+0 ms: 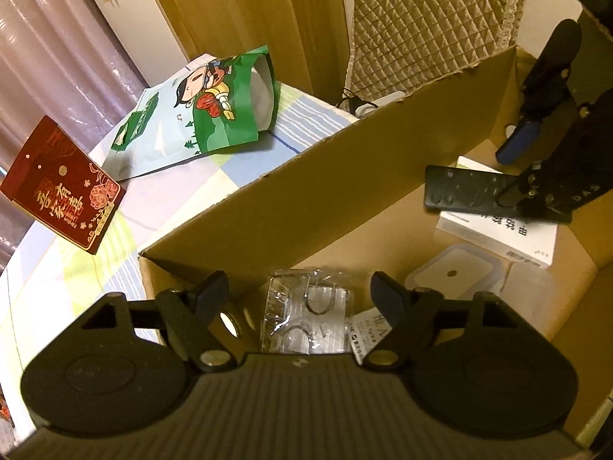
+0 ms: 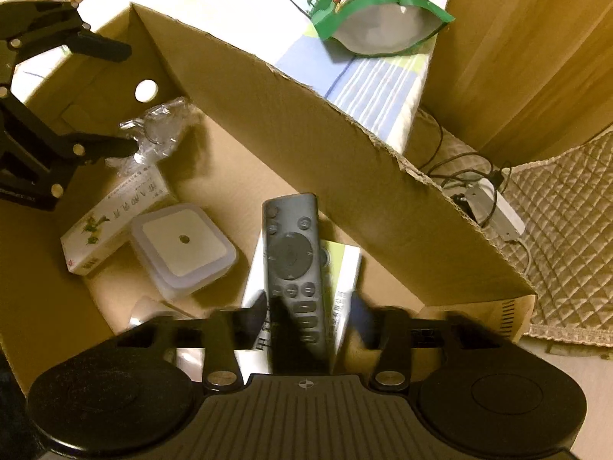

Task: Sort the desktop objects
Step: 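Open the left gripper to drop the packet while the right releases the remote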

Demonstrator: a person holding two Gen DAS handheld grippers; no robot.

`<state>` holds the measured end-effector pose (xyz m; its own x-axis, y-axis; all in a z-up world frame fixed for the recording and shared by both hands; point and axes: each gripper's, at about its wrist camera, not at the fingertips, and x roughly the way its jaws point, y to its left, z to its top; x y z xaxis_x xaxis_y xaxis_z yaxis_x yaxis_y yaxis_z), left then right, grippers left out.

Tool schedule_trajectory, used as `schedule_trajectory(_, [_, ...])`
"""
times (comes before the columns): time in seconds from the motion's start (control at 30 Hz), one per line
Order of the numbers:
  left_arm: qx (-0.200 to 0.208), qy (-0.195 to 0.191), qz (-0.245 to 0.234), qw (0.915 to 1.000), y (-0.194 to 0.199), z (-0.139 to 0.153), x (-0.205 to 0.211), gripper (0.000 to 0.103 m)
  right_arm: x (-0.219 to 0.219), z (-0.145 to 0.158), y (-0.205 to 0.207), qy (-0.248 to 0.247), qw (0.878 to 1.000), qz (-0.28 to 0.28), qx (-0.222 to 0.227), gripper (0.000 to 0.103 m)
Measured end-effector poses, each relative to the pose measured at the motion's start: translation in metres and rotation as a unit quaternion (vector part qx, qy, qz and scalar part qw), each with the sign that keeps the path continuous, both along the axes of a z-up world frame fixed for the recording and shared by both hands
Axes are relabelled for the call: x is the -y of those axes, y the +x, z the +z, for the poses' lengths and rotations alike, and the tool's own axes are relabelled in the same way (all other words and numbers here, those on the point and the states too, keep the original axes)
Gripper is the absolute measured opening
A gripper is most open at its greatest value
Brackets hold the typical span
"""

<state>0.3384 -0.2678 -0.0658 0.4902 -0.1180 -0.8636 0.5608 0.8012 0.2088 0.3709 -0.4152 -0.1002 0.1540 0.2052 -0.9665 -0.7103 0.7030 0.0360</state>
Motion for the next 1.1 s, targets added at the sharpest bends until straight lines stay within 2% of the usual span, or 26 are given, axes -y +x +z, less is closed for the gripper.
schedule_trajectory(0.03, [0.0,0.0,0.0,1.0,-0.001,0.001,0.0,0.079,-0.001,0.002,-0.003,0.008,1.0,0.001,-0.002,0.073])
schedule_trajectory(0.07, [0.0,-0.001,-0.001,1.0,-0.003,0.002,0.0,0.079,-0.002,0.003,-0.006,0.008,1.0,0.003,0.003,0.075])
schedule_trajectory(0.5, [0.008,-0.004,0.003,1.0,-0.021,0.015,-0.005,0.084,0.003,0.018,-0.032,0.027,0.999,-0.011,0.017,0.076])
schedule_trajectory(1.1, [0.027,-0.025,-0.001,0.9993,-0.051,0.041,-0.008,0.09,0.002,0.047,-0.063,0.055,0.993,-0.07,0.072,0.076])
